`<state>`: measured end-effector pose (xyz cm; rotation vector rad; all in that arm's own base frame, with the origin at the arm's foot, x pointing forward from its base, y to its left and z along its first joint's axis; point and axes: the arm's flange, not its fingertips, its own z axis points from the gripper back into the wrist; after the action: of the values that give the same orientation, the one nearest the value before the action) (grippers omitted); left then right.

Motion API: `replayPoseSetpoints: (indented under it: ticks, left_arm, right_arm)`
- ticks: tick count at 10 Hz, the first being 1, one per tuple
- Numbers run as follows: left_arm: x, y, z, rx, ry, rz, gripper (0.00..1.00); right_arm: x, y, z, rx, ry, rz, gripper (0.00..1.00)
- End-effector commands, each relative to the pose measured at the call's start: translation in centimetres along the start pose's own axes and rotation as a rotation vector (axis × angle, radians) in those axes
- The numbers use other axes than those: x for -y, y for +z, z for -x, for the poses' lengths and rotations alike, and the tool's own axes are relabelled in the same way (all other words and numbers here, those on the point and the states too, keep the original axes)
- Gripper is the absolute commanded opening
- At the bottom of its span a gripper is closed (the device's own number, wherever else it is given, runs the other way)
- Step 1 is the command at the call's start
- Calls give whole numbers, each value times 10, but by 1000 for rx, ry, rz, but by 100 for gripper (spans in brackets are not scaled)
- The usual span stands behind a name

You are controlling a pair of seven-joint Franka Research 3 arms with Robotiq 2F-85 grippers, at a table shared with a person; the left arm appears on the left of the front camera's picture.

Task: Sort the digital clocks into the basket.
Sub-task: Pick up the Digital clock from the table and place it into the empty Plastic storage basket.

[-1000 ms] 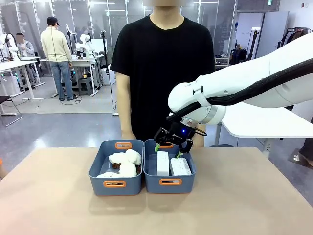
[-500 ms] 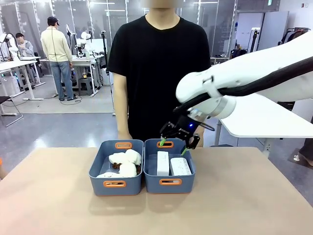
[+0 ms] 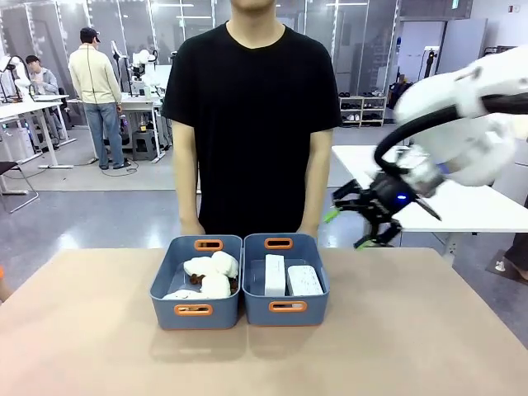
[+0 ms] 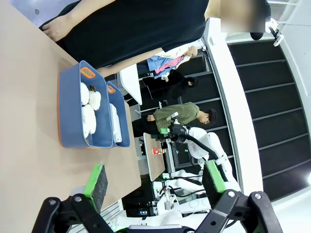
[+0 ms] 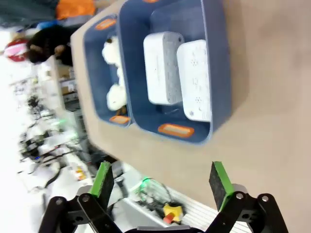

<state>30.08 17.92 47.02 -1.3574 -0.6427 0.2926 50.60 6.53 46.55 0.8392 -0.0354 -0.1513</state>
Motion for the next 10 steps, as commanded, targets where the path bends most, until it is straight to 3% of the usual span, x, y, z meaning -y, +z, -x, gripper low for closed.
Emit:
replayPoseSetpoints:
  ticks: [1, 4, 6, 8, 10]
  left_arm:
    - [2, 2, 2, -14, -15, 5, 100]
    - [2, 2, 2, -14, -15, 5, 100]
    - [2, 2, 2, -14, -15, 5, 100]
    - [2, 2, 2, -14, -15, 5, 100]
    - [2, 2, 2, -14, -15, 5, 100]
  right_arm:
    - [60, 56, 14, -38, -17, -218, 100]
    - [176, 128, 36, 51, -8, -623, 100]
    - [226, 144, 59, 131, -31, -673, 100]
    - [232, 143, 62, 189, -59, -736, 100]
    - [240, 156, 72, 151, -57, -677, 100]
